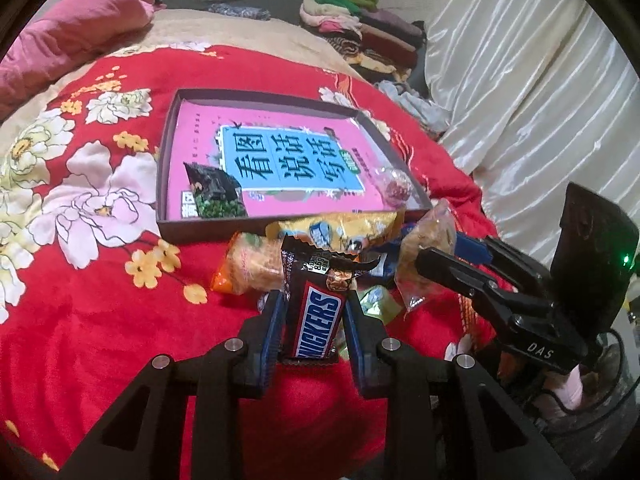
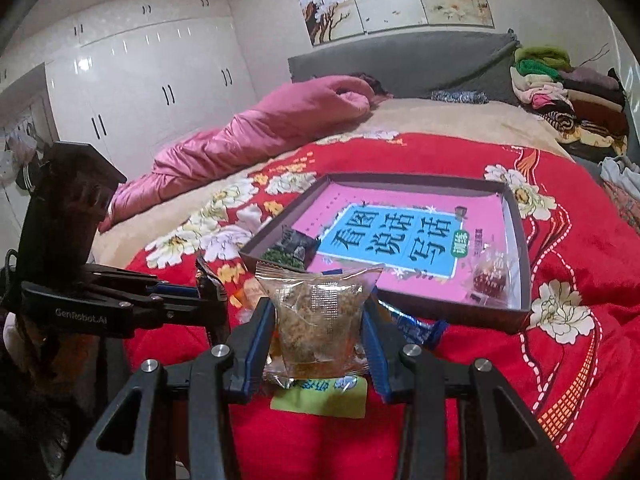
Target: Organize snacks
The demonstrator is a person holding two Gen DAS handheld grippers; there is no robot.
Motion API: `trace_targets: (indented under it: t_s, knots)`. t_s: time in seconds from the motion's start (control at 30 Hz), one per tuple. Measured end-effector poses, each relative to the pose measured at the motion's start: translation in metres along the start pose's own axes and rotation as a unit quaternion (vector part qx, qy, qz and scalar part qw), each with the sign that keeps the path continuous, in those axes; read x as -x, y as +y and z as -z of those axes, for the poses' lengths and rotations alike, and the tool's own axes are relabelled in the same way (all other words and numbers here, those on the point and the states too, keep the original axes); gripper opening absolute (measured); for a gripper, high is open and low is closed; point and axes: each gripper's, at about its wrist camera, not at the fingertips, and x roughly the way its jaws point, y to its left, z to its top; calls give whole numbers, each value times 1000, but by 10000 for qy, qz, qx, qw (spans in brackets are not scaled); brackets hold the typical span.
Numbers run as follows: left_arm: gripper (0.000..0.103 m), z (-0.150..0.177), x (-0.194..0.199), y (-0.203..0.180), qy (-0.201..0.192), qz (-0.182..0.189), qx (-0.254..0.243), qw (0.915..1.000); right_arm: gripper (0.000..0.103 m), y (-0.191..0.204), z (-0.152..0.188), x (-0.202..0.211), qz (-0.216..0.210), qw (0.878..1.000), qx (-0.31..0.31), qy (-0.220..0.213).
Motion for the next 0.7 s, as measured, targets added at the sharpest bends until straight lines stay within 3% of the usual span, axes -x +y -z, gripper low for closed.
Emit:
trace_targets:
  t_s: [0.7]
  knots:
    - [30, -21, 14, -4, -326, -25, 118, 9994, 43, -14, -8, 17, -30, 9987, -255, -438]
